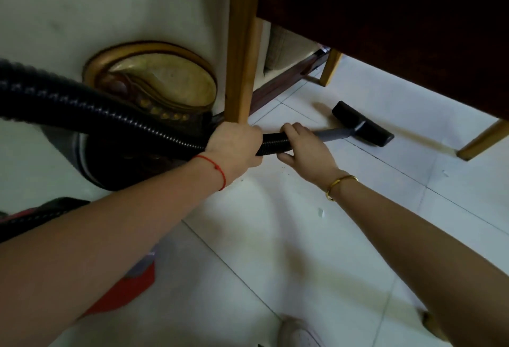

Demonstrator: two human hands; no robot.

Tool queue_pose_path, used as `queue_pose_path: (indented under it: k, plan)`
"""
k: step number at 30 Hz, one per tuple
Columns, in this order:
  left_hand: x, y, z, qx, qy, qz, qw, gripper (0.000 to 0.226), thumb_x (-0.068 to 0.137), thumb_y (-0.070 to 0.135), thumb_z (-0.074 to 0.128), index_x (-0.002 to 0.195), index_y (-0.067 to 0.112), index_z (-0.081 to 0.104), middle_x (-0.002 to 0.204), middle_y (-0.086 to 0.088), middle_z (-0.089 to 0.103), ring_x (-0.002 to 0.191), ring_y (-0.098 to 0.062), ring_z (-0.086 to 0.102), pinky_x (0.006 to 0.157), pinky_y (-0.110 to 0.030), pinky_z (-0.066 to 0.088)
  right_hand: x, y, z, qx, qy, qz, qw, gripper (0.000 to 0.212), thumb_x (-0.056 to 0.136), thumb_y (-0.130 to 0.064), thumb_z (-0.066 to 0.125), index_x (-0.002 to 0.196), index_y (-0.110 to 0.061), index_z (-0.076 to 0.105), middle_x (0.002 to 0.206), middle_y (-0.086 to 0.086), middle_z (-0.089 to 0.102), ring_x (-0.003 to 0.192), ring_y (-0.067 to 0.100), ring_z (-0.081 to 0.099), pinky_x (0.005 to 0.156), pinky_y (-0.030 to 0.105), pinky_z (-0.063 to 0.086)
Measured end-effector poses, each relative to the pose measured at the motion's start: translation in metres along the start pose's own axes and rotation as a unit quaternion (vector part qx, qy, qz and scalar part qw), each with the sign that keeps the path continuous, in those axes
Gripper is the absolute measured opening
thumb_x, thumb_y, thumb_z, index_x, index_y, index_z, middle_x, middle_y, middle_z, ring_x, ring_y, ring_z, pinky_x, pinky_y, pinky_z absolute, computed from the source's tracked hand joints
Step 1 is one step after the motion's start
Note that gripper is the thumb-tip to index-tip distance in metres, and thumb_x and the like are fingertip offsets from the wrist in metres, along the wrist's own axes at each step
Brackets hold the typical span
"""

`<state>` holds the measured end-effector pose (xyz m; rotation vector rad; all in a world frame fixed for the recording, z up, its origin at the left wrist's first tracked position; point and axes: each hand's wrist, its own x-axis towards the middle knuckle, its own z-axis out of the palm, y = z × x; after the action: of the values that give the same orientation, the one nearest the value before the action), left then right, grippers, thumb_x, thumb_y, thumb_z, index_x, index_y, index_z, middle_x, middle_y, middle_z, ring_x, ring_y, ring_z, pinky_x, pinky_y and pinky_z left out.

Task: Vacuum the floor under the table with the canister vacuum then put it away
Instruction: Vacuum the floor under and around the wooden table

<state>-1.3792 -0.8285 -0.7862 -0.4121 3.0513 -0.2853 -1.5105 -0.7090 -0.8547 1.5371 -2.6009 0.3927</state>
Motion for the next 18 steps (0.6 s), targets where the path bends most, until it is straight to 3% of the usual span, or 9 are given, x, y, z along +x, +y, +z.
queue_pose_path:
  k: [10,18]
  plan:
    - [-0.058,-0.036,-0.024,0.038,0.053,0.038,0.997,0.038,0.093,0.040,0.050,0.120,0.014,0.045,0.104,-0.003,0.065,0.084,-0.025,0.066,0.059,-0.031,0.039,-0.025,-0.066,-0.024,-0.072,0.057,0.016,0.996,0.029,0.087,-0.031,0.061,0.105,-0.011,0.051,0.095,0.008,0.059,0.081,0.025,0.054,0.063,0.031,0.034]
    - [-0.039,0.001,-0.029,0.015,0.084,0.068,0.994,0.028,0.092,0.035,0.050,0.111,0.014,0.048,0.097,-0.004,0.065,0.079,-0.026,0.065,0.058,-0.031,0.038,-0.052,-0.040,-0.037,-0.086,0.071,0.099,0.989,0.026,0.089,-0.029,0.059,0.103,-0.009,0.050,0.094,0.008,0.060,0.083,0.025,0.058,0.058,0.031,0.032]
